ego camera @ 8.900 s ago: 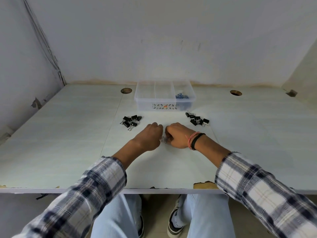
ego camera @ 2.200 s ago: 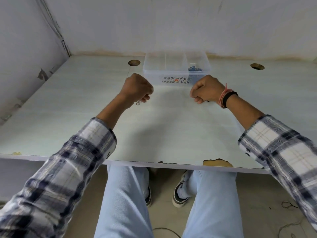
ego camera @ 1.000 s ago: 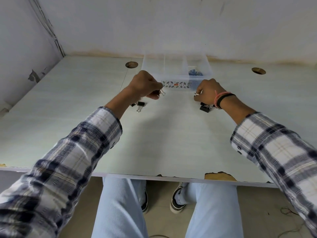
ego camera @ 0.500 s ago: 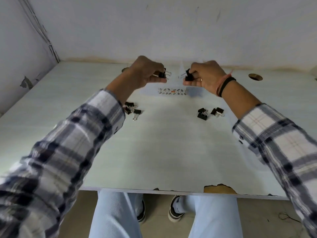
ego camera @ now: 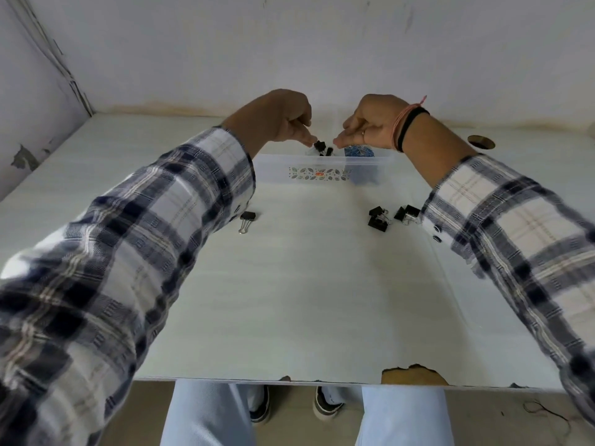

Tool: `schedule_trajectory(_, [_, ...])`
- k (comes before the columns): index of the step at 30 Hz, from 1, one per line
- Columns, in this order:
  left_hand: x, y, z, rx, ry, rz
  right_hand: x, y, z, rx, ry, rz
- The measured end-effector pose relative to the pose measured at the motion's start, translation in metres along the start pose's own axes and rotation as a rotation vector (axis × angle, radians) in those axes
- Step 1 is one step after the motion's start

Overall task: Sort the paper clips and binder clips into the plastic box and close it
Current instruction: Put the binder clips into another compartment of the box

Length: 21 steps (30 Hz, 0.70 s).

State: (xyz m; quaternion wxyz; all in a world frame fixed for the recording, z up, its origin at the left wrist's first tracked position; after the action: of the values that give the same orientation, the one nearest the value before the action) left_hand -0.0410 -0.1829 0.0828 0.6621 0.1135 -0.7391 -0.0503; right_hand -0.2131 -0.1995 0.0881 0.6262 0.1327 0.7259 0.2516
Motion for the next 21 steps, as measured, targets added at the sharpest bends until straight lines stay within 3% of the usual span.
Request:
schedule_trajectory(3, [-0.002, 0.011, -0.011, 0.028, 0.017, 0.064, 0.013, 0.011, -0.012, 0.044, -0.125, 0.009])
schedule_trajectory(7, [-0.006, 0.041, -0.028, 0.005, 0.020, 0.147, 0.030, 0.038, -0.024, 0.066, -0.063, -0.038])
schedule_trajectory(14, [-0.048, 0.110, -0.049, -0.071, -0.150, 0.152, 0.080, 0.073, -0.033, 0.073, 0.549, -0.013])
schedule_trajectory(21, [-0.074, 0.142, -0.057, -0.082, -0.608, 0.254, 0.097, 0.079, -0.045, 0.193, 0.961, -0.025])
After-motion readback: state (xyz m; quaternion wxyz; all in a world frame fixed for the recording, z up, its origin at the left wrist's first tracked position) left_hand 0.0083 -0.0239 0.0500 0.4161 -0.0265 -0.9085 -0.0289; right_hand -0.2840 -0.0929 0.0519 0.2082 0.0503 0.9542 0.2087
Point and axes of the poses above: each hand's wrist, its own y-axis away from the middle knuckle, its own z-axis out of the palm, x = y × z, the point moved 5 cm from there along -y, towards the middle knuckle, and after that the axes turned 11 degrees about z, right-handed, at the moved point
